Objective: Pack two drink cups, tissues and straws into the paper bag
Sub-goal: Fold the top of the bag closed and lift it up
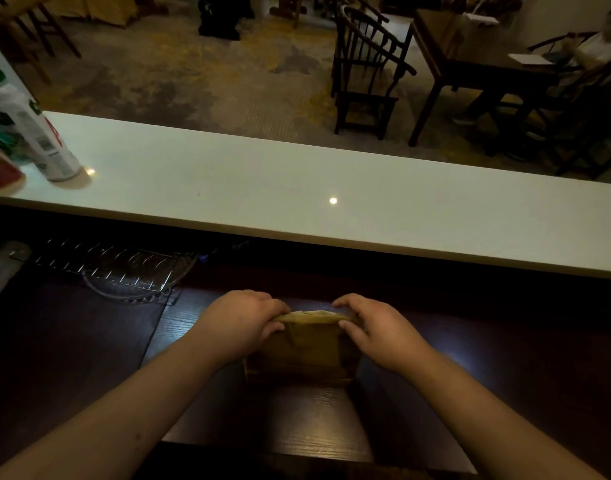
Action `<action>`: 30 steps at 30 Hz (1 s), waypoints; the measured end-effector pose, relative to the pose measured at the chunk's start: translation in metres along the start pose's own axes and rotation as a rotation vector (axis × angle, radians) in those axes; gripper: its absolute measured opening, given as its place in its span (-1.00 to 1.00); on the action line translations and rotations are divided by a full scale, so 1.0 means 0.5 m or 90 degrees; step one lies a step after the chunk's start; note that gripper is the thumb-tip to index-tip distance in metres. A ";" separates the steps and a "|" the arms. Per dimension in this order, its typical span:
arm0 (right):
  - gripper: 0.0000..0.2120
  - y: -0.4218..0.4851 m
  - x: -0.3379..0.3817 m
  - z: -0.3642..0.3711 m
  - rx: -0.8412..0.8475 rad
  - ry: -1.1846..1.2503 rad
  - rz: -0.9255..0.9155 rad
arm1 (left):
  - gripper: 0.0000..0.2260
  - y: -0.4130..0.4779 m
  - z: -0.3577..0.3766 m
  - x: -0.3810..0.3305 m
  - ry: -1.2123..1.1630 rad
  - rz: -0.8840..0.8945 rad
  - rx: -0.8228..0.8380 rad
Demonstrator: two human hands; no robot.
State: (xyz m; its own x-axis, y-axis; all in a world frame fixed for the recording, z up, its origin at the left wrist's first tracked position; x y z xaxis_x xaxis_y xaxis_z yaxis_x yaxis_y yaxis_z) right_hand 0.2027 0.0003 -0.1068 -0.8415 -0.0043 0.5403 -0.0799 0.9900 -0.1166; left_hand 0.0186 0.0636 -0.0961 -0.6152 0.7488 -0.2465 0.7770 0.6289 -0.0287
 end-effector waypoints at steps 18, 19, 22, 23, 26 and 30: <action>-0.93 0.098 0.083 -0.037 -0.017 -0.236 -0.113 | -0.64 -0.016 0.020 0.013 -0.057 -0.235 0.033; -0.94 0.085 0.074 -0.035 -0.008 -0.220 -0.107 | -0.61 -0.019 0.010 0.013 -0.030 -0.205 -0.009; -0.88 0.041 0.050 -0.020 0.014 -0.150 -0.087 | -0.66 -0.026 -0.010 -0.014 0.033 -0.031 -0.128; -0.84 0.030 0.045 -0.014 0.017 -0.133 -0.082 | -0.64 -0.027 -0.008 -0.018 0.063 -0.005 -0.133; -0.78 0.017 0.031 0.000 0.011 -0.109 -0.061 | -0.62 -0.024 0.002 -0.026 0.113 0.028 -0.144; -0.78 0.013 0.040 0.010 0.015 -0.120 -0.065 | -0.75 -0.013 0.002 -0.040 0.134 0.063 -0.137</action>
State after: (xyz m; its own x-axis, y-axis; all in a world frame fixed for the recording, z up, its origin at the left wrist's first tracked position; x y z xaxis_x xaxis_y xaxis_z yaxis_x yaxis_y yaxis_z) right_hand 0.1826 0.0061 -0.1012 -0.9128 -0.1335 0.3858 -0.1814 0.9793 -0.0901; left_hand 0.0260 0.0442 -0.0919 -0.5696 0.8214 -0.0312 0.8022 0.5638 0.1964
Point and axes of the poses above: each hand's wrist, its own y-axis towards the middle knuckle, its own z-axis out of the palm, x = y × z, the point moved 9 cm from there along y, towards the middle knuckle
